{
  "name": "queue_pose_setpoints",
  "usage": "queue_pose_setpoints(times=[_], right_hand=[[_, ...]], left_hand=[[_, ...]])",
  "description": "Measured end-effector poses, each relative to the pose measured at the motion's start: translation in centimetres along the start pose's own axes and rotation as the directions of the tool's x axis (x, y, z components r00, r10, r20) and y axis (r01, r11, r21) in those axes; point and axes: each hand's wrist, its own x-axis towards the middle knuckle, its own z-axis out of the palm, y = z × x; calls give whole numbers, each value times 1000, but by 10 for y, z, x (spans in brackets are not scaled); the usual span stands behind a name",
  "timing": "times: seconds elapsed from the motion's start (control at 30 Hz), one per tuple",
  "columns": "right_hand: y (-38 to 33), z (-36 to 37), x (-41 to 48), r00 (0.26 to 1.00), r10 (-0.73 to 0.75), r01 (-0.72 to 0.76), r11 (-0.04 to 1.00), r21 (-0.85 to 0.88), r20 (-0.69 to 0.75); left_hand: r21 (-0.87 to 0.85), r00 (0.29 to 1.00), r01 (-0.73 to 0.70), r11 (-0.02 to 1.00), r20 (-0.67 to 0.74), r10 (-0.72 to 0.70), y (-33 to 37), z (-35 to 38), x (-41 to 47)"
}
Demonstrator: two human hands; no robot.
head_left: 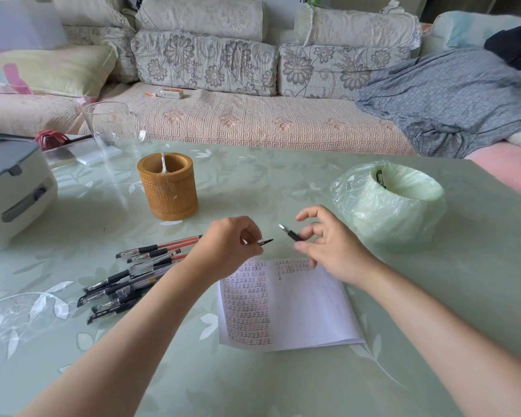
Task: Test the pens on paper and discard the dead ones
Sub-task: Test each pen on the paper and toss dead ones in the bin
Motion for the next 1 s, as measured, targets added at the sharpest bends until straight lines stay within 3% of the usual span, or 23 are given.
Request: queue_pose_setpoints(times=[0.1,0.17,0.47,0.57,0.63,0.83,1.0], right_hand=[[2,1,-1,997,-54,35,944,-329,-51],[0,2,-3,994,-94,64,908,-415,-53],[0,5,-3,966,-256,236,812,-534,39],[0,10,-5,952,-295,289,784,-549,78],[-2,12,-7,938,-329,320,709,-628,106],[-8,8,-11,943,-317,274,566,-778,102],[-5,6,-11,946,-323,188,527,-829,10]], left_hand=[[-72,999,46,996,7,-46,0,-1,1],[-84,999,52,995,17,-51,0,-1,0],[-99,998,22,995,55,-16,7,1,-3],[-177,997,38,984,79,-24,12,5,-5],[-265,993,89,960,98,-65,17,8,-6],[-506,937,319,802,295,-187,33,3,-8],[-533,915,370,761,350,-200,39,4,-10]])
